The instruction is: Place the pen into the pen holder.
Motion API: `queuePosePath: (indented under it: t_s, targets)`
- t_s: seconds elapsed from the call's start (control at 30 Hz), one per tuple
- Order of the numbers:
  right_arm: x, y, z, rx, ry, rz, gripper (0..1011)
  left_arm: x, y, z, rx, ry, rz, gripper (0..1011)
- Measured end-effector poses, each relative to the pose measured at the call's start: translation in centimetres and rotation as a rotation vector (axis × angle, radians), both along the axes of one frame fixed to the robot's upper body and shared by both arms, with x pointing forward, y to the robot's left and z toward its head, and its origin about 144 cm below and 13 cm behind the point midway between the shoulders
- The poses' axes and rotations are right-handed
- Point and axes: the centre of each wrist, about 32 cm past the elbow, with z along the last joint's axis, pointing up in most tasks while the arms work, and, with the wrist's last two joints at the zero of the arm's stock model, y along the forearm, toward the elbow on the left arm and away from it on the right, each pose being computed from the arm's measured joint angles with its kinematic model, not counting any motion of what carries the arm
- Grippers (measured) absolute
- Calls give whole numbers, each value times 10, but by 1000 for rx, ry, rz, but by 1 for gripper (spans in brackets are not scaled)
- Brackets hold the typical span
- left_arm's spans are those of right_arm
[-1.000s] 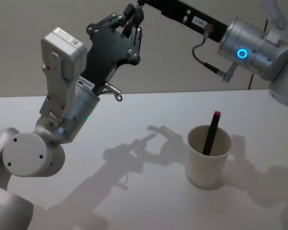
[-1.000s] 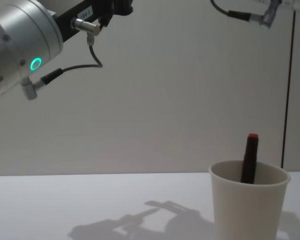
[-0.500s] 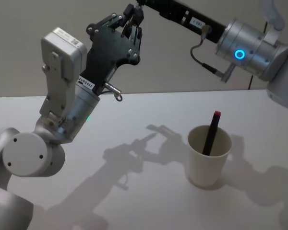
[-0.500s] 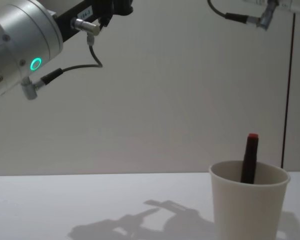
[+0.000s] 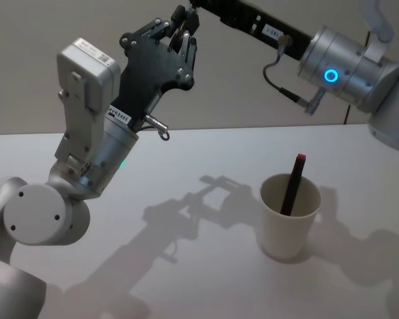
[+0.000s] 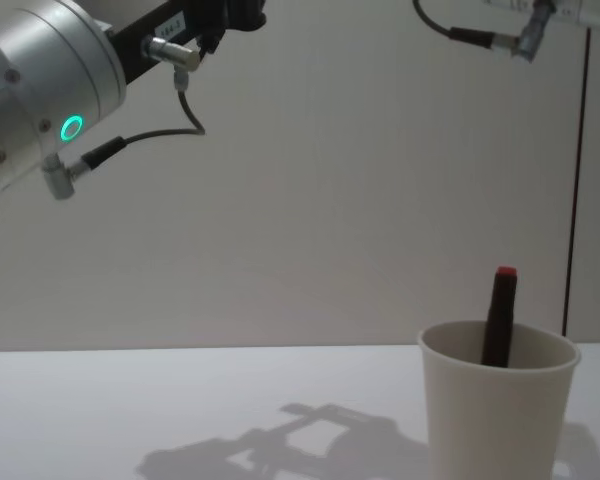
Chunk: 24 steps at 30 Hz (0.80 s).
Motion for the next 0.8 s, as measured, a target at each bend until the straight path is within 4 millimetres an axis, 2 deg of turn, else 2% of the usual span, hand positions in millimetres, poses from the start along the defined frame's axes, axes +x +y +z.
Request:
queuePosePath:
  t_s: [0.3, 0.33, 0.47, 0.6, 0.67, 0.8]
  targets:
    - [0, 0, 0, 0, 0, -1, 475, 0, 0, 0, 0, 0, 0, 132]
    - [0, 0, 0, -1, 0, -1, 405, 0, 0, 0, 0, 0, 0, 132]
    - [0, 0, 0, -1, 0, -1, 328, 0, 0, 0, 0, 0, 0, 132]
    - [0, 0, 0, -1, 0, -1, 165, 0, 0, 0, 0, 0, 0, 132]
    - [0, 0, 0, -1, 0, -1, 122, 0, 0, 0, 0, 0, 0, 132]
    - [0, 0, 0, -1, 0, -1, 118, 0, 0, 0, 0, 0, 0, 132]
